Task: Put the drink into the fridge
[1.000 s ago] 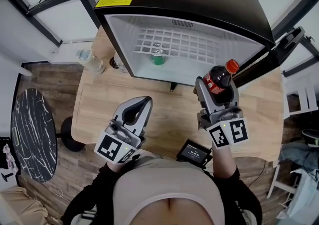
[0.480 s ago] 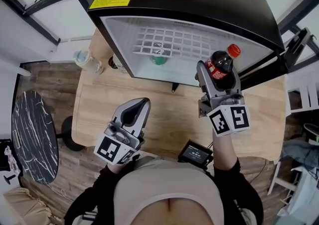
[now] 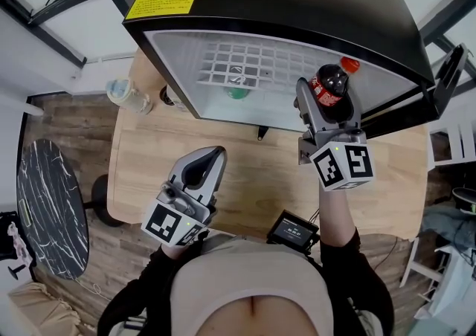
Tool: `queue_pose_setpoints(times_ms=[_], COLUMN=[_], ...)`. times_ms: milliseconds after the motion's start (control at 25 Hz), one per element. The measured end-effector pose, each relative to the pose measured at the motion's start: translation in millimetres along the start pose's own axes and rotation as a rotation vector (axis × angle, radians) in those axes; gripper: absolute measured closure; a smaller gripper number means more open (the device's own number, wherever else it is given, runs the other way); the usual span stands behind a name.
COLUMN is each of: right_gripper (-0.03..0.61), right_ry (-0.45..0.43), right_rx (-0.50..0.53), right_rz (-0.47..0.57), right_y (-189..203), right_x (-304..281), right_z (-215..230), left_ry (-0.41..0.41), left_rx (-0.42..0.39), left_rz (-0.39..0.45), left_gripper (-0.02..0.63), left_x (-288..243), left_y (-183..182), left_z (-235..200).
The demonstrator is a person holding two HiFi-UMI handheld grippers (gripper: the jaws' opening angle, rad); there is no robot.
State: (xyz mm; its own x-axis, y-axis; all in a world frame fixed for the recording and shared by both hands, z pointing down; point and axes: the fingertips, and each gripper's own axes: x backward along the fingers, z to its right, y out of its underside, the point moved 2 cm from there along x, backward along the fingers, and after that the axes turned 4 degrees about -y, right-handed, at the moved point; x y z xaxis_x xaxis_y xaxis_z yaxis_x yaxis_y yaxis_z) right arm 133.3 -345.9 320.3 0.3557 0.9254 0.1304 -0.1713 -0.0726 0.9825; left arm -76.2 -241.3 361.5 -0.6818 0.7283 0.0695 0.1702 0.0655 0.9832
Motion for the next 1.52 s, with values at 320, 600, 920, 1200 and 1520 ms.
queue_pose_setpoints(times_ms=[320, 600, 920, 1200, 1520], right_gripper=[0.238, 0.238, 0.238, 0.238, 0.238], right_ry=[0.022, 0.045, 0.045, 0.044, 0.040], right_rx=[0.028, 0.039, 0.074, 0.061, 0.032], right_rz=[-0.021, -0.046, -0.066, -0.096, -0.148], right_y=[10, 20, 20, 24, 28], right_x=[-19, -32, -51, -64, -76], right_z=[11, 22, 30, 36, 43], left_ry=[-0.007, -0.011, -0.014, -0.024, -0.037], left_rx=[0.006, 0.004, 0.004, 0.005, 0.008], left_rz=[-0.008, -0.010, -0.016, -0.021, -0.022], left_gripper=[0.609, 0.609, 0.609, 0.609, 0.609], left_x=[-4, -5, -6, -4, -2], left_y=[3, 3, 5, 7, 10], left_z=[-8, -14, -17, -20, -21])
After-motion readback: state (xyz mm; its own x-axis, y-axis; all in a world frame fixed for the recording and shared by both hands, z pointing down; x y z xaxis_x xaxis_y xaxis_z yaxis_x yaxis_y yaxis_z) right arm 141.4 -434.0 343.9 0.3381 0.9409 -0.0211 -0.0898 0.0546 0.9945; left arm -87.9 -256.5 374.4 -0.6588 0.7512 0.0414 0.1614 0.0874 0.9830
